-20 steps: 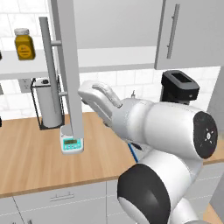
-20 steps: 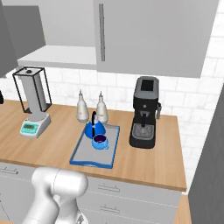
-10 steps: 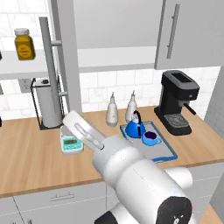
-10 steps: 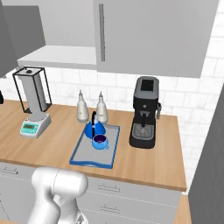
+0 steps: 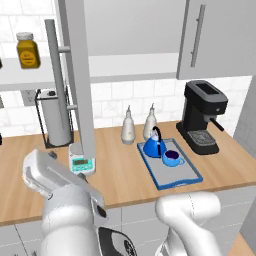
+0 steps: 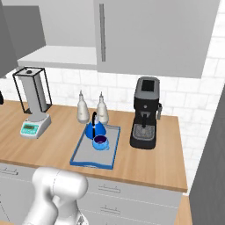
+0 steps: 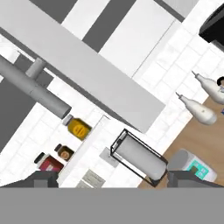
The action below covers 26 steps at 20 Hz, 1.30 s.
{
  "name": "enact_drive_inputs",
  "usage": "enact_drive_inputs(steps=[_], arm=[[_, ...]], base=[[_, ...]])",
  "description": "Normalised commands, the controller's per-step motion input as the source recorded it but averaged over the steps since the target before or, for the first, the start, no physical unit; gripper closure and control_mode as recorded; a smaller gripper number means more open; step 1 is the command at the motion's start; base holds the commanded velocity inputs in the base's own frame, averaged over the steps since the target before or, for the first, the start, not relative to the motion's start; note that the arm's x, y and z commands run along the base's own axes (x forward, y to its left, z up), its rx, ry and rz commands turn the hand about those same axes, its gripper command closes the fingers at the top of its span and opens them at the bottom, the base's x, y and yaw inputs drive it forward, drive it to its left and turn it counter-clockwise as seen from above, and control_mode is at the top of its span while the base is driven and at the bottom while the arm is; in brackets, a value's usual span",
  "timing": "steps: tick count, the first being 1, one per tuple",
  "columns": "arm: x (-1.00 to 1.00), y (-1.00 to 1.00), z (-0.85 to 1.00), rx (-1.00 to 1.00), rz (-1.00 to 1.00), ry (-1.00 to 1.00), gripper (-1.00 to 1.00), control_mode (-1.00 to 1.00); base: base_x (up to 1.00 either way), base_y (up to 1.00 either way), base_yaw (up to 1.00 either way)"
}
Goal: Pick the kettle from the counter and place it on the tray. Then pick the mug from the cabinet and place it on the tray. Then close the cabinet doors.
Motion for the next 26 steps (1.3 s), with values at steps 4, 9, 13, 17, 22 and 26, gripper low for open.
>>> enact_drive_inputs(steps=[4, 9, 13, 17, 22, 26], arm=[[0.77, 0.63, -0.21, 0.04, -0.32, -0.04, -1.0, -1.0], [0.88, 0.5, -0.01, 0.09, -0.27, -0.1, -1.0, -1.0], [0.76, 0.3, 0.0, 0.1, -0.17, -0.13, -1.0, -1.0], [0.62, 0.02, 0.02, 0.08, -0.11, -0.17, -1.0, -1.0], [0.53, -0.1, 0.18, 0.02, -0.11, -0.17, -1.0, -1.0], [0.4, -0.81, 0.31, 0.0, -0.12, 0.0, -1.0, -1.0]], base=[[0.0, 0.0, 0.0], [0.0, 0.0, 0.0], [0.0, 0.0, 0.0], [0.0, 0.0, 0.0], [0.0, 0.0, 0.0], [0.0, 0.0, 0.0]])
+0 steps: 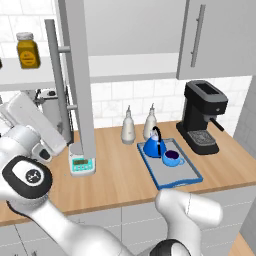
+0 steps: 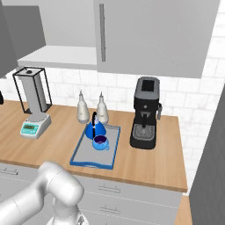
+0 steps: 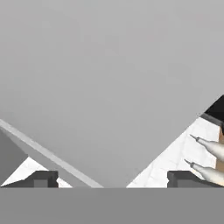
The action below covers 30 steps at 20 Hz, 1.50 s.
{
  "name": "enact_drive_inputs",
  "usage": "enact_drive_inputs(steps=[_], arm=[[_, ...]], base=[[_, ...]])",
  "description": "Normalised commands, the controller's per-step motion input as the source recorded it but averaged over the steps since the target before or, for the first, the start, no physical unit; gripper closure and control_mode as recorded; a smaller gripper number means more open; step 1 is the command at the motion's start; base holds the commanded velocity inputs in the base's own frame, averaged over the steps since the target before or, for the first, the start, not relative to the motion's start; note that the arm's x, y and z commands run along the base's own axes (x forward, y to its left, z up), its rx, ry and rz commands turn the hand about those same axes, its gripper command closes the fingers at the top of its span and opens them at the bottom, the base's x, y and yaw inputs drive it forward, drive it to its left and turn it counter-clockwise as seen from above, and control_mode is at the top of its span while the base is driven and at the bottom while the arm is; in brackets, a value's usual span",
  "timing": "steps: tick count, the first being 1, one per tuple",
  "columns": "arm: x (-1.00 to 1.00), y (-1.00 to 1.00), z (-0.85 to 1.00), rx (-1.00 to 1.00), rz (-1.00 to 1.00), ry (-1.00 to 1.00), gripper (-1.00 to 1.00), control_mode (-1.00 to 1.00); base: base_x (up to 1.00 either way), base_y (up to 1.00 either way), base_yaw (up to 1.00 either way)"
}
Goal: Pick the kettle from the counter and place it on the tray. Then pick the mug from the cabinet and place it on the tray. Then close the cabinet doors.
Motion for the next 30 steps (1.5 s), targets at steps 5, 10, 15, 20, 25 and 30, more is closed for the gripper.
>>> enact_drive_inputs(steps=[5, 10, 15, 20, 25, 30], arm=[[0.3, -1.0, 0.17, 0.0, -0.12, 0.0, -1.0, -1.0], [0.04, -1.0, 0.24, 0.02, -0.05, 0.0, -1.0, -1.0], [0.42, -1.0, 0.21, 0.1, -0.01, 0.0, -1.0, -1.0], [0.81, -1.0, 0.32, 0.17, 0.06, -0.03, -1.0, -1.0], [0.88, -0.95, 0.38, 0.16, 0.11, -0.04, -1.0, -1.0], [1.0, -0.89, 0.13, 0.15, 0.22, -0.07, -1.0, -1.0]], base=[[0.0, 0.0, 0.0], [0.0, 0.0, 0.0], [0.0, 0.0, 0.0], [0.0, 0.0, 0.0], [0.0, 0.0, 0.0], [0.0, 0.0, 0.0]])
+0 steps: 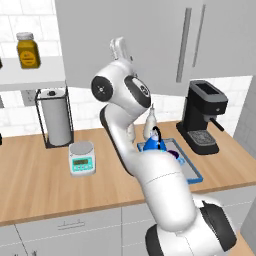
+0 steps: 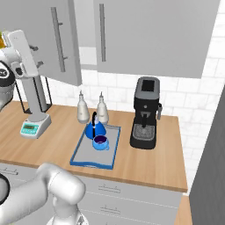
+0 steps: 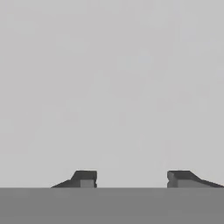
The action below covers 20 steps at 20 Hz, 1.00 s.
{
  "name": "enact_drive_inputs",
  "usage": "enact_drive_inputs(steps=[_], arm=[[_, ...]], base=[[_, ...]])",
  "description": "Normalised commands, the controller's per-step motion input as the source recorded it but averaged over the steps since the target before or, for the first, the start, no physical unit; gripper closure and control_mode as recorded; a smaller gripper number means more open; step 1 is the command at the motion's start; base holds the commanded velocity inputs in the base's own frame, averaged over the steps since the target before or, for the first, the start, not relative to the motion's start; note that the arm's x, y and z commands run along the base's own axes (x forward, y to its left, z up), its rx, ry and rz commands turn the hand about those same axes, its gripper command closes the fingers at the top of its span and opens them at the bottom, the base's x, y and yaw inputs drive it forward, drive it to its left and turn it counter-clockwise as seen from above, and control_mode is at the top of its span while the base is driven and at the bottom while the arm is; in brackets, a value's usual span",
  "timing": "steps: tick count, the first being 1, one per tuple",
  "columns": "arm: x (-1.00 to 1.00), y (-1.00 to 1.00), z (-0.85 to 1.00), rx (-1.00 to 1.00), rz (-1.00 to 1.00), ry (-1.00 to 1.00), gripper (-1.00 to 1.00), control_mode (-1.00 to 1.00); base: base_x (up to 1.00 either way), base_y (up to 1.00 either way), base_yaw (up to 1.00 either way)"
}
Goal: Pick the kettle from the counter and place it on the tray. Then pick the mug from the cabinet and place it on the tray. Then close the cabinet doors.
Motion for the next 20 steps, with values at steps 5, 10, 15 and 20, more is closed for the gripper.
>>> enact_drive_inputs(steps=[5, 10, 15, 20], arm=[[0.87, -0.76, 0.0, 0.12, 0.35, -0.08, -1.0, -1.0], [0.84, -0.63, -0.01, 0.11, 0.46, -0.02, -1.0, -1.0], [0.67, -0.48, 0.0, 0.09, 0.37, 0.0, -1.0, -1.0], [0.37, -0.31, 0.12, 0.08, 0.21, 0.15, -1.0, -1.0]], base=[[0.0, 0.0, 0.0], [0.0, 0.0, 0.0], [0.0, 0.0, 0.0], [0.0, 0.0, 0.0]])
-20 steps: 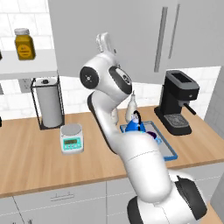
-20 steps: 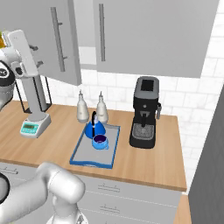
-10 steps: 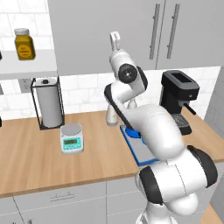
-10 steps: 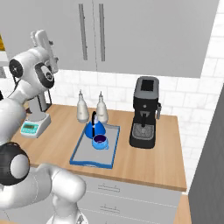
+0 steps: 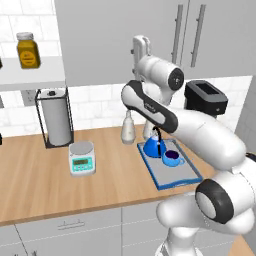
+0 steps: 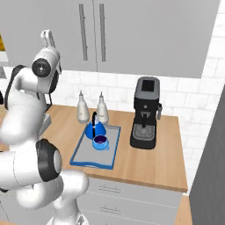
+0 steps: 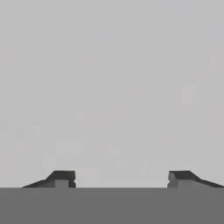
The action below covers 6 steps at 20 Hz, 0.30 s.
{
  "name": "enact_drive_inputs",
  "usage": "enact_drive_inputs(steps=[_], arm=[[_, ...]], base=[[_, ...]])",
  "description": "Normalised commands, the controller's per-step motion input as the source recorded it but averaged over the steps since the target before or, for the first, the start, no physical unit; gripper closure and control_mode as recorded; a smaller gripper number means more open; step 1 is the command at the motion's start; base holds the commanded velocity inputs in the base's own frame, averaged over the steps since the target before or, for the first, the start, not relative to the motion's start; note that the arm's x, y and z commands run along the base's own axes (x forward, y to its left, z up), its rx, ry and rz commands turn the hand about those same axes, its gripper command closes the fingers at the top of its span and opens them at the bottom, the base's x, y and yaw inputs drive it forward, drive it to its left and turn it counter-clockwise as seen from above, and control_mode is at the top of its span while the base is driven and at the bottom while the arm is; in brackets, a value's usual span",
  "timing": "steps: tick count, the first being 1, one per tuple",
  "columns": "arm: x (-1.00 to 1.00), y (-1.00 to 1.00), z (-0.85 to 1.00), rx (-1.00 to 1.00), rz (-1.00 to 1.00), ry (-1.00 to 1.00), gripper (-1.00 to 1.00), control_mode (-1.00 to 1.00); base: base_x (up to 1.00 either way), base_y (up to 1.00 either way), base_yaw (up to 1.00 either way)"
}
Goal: Pick the kettle from the counter and place it on the tray. Then pick the mug from the cabinet and place it on the tray. Then close the cabinet doors.
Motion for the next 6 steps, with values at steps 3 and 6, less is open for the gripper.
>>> enact_drive_inputs(steps=[3, 6], arm=[[0.31, -0.16, 0.08, 0.04, 0.09, 0.29, -1.0, -1.0], [0.41, -0.05, 0.0, 0.0, 0.02, 0.3, -1.0, -1.0]], base=[[0.0, 0.0, 0.0], [0.0, 0.0, 0.0]])
